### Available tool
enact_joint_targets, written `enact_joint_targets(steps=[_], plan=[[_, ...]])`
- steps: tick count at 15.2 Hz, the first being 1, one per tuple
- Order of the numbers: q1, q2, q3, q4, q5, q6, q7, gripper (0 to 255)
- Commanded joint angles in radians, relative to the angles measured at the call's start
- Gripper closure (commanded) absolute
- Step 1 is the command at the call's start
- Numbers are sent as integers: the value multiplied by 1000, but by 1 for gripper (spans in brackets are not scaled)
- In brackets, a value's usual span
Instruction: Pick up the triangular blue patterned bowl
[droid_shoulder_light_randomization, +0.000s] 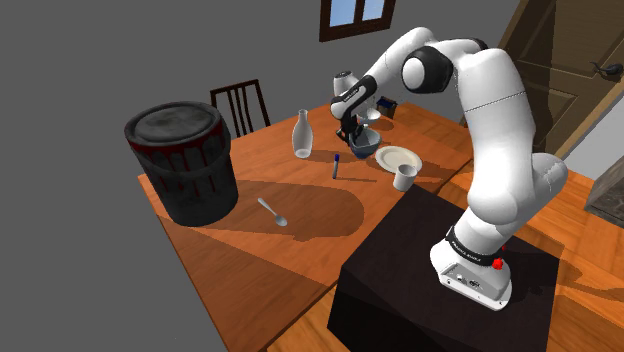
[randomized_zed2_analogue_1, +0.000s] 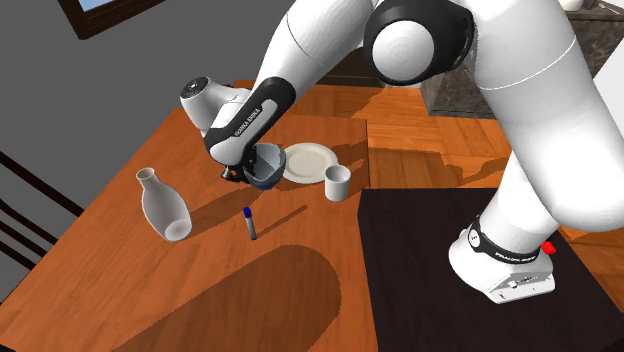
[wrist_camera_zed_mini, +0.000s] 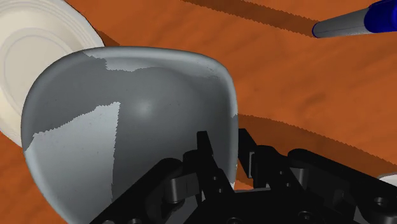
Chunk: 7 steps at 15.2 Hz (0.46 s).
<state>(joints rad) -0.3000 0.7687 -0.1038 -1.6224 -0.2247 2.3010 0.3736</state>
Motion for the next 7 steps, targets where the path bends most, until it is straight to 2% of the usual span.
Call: enact_joint_targets(steps=[1, 7], plan=[[0, -22, 0, -7, 0, -14, -4, 255], [1, -62, 0, -13, 2, -47, -12, 255]])
